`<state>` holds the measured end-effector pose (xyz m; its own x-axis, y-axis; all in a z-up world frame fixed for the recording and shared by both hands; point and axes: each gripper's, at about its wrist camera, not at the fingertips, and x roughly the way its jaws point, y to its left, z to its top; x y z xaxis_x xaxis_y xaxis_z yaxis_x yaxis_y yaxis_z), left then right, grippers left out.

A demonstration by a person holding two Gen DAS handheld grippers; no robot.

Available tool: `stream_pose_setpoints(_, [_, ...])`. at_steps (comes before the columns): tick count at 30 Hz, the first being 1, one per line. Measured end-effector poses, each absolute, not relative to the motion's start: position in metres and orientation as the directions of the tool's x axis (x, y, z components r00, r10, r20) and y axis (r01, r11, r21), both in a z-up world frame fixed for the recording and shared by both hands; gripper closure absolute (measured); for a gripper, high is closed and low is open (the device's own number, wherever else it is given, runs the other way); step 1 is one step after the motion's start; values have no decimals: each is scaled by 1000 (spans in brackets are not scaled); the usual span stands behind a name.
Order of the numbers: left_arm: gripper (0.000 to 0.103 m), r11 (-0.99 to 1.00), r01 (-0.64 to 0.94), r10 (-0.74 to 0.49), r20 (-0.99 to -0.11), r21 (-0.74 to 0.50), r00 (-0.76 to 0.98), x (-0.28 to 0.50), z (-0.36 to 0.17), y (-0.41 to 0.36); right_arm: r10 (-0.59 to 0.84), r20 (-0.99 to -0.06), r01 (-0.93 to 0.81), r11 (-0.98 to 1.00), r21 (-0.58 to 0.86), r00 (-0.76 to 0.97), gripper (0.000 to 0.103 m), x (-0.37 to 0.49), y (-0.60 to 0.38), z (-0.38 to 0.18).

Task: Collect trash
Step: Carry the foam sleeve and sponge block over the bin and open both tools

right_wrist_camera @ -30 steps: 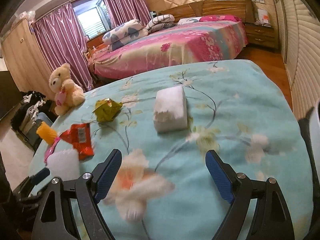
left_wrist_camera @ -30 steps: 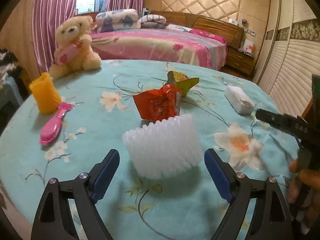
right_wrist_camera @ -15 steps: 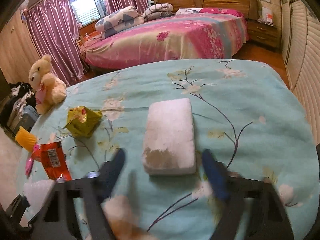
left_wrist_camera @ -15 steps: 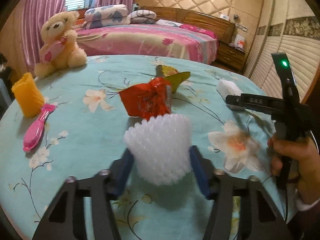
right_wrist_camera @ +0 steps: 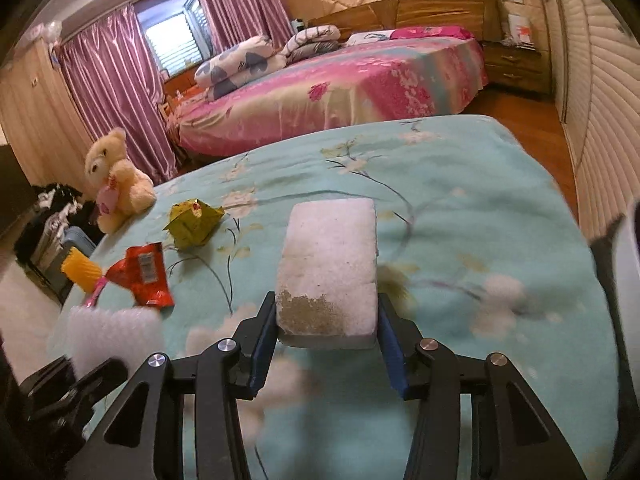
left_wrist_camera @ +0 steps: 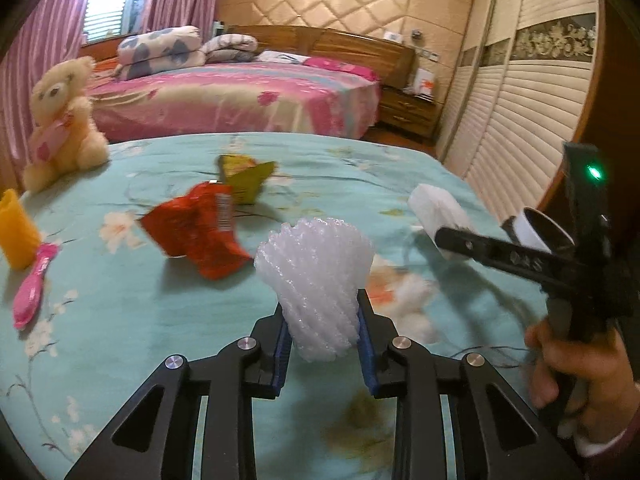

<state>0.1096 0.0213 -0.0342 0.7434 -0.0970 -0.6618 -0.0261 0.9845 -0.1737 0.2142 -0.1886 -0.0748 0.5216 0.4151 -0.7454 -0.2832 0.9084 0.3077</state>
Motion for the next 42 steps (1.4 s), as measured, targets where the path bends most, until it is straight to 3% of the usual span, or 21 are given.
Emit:
stream_pose_setpoints(19, [75, 969, 170, -248, -663, -181, 706, 146, -28, -56, 361, -711, -135, 925, 354, 603, 56, 152, -276, -51])
stream_pose_setpoints(42, [73, 944, 301, -310, -678, -136, 666, 155, -23, -137, 297, -677, -41, 930, 366, 673, 55, 118, -340, -34])
